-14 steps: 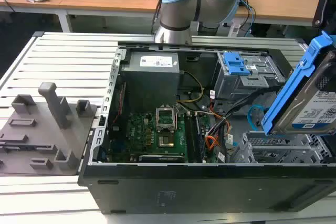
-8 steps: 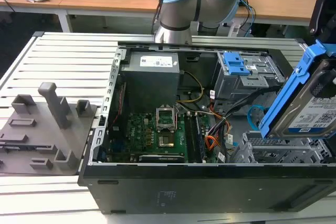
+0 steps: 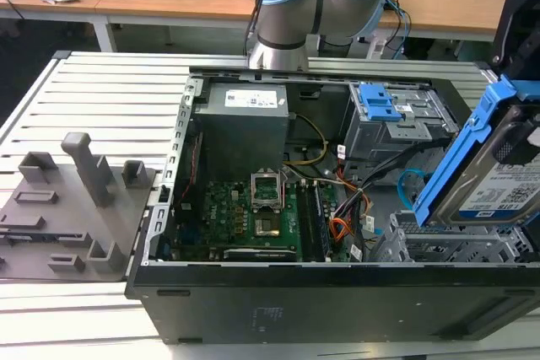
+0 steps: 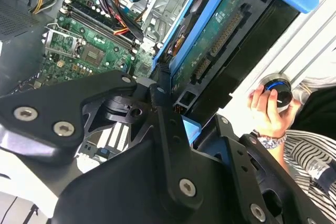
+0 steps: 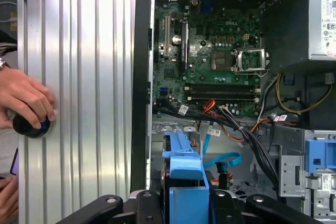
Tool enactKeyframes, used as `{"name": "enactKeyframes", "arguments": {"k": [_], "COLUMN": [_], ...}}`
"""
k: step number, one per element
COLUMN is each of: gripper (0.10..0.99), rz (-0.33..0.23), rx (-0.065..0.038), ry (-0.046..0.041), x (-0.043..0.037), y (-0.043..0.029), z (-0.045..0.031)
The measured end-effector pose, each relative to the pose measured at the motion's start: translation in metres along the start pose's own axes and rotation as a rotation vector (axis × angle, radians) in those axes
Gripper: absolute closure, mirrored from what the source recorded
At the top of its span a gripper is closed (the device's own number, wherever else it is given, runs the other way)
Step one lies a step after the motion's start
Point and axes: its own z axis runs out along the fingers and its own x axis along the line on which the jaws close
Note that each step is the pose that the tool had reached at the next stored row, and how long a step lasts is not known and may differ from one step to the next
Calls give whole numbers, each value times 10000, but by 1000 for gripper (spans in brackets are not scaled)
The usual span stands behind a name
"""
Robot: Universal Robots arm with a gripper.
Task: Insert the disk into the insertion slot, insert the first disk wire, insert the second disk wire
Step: 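Insert the disk into the insertion slot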
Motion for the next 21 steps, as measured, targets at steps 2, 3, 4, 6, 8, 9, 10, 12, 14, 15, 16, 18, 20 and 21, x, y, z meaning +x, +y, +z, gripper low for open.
{"name": "enactKeyframes", "arguments": {"k": [2, 3, 4, 6, 8, 9, 10, 12, 14, 15, 16, 18, 20, 21], "gripper": [722, 722, 722, 722, 722, 722, 722, 722, 722, 722, 722, 722, 722, 722], "rz": [0, 0, 0, 0, 0, 0, 0, 0, 0, 0, 0, 0, 0, 0], "rx": [0, 0, 0, 0, 0, 0, 0, 0, -1, 0, 0, 0, 0, 0], "ry": [0, -1, 0, 0, 0, 0, 0, 0, 0, 0, 0, 0, -1, 0], "x": [0, 0, 0, 0, 0, 0, 0, 0, 0, 0, -1, -1, -1, -1], "y": [0, -1, -1, -2, -2, -3, -3, -4, -4, -5, -5, -6, -6, -7], "z": [12, 20, 30, 43, 57, 64, 69, 90, 106, 118, 127, 139, 159, 173]}}
